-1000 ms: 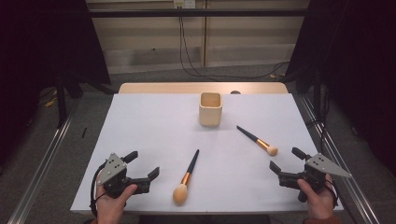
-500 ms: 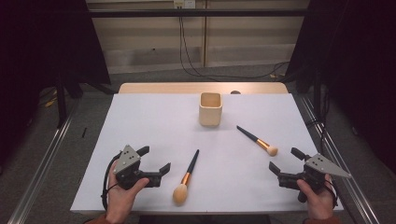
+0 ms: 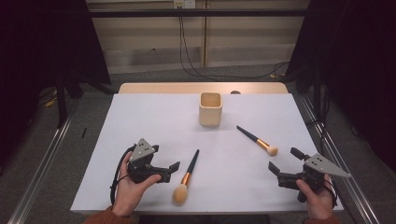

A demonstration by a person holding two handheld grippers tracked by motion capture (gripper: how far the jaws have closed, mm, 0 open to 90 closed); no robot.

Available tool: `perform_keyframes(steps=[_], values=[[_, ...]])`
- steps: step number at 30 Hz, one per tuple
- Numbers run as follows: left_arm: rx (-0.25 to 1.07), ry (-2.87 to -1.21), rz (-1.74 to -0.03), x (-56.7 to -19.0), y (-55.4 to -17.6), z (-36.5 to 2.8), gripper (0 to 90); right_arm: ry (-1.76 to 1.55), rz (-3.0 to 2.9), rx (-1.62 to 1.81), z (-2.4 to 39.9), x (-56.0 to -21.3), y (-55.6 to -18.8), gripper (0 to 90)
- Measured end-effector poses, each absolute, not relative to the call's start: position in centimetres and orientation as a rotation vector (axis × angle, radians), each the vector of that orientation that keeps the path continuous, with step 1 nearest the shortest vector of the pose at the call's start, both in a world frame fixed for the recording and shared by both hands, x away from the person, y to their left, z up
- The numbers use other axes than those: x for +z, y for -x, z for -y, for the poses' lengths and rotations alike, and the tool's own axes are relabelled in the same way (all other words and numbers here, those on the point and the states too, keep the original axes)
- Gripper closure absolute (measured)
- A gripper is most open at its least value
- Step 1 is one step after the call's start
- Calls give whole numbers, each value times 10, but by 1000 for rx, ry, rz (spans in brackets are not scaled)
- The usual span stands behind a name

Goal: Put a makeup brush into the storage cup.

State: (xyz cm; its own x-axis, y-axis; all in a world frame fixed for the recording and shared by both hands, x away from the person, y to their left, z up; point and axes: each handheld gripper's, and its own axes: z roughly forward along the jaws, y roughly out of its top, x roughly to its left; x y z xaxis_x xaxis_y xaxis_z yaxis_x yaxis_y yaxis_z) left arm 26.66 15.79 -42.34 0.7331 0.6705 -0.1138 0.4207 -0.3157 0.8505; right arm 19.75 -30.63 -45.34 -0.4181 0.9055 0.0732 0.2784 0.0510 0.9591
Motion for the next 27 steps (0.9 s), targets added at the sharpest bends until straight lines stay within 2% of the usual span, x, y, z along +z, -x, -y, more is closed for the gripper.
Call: perform_keyframes(steps=[15,27], values=[[114,-2180,-945,-423,-277,-138,72,-1185,-1761,1388,306,-454,-198,1],[73,-2337,-1020,-426,-286,-123,81,-1182,-1778,1382,305,-455,-198,1]])
